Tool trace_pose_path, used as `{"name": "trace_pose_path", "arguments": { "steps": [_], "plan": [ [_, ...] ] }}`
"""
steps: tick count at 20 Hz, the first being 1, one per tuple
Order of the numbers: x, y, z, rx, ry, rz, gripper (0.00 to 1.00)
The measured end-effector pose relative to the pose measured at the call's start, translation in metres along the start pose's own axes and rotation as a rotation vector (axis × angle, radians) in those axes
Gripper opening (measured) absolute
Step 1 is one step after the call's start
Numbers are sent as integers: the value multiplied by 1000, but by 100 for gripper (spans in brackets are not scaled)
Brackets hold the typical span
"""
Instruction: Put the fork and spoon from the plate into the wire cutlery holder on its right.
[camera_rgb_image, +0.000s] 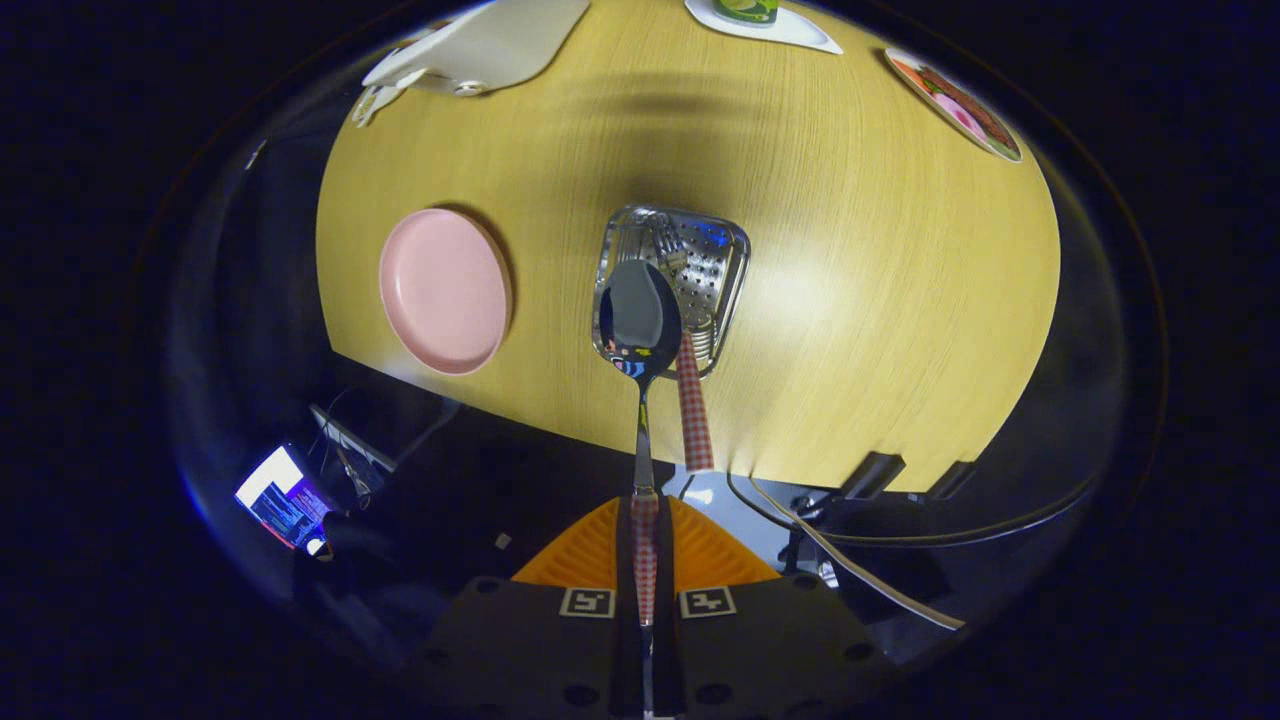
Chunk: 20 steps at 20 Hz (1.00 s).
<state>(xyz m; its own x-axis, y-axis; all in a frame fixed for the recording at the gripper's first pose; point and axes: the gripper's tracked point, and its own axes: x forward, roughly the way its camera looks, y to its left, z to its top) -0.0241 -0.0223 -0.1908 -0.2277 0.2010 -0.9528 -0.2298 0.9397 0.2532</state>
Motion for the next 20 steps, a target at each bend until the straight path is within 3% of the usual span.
{"name": "trace_pose_path", "arguments": {
  "steps": [7, 13, 18, 19, 20],
  "plan": [
    [7, -6, 20, 40, 245, -90, 9],
    [15, -3, 41, 73, 285, -101, 11],
    [15, 0, 51, 64, 227, -84, 17],
    [12, 5, 53, 60, 204, -70, 22],
    [10, 9, 55, 47, 179, -54, 38]
  ]
}}
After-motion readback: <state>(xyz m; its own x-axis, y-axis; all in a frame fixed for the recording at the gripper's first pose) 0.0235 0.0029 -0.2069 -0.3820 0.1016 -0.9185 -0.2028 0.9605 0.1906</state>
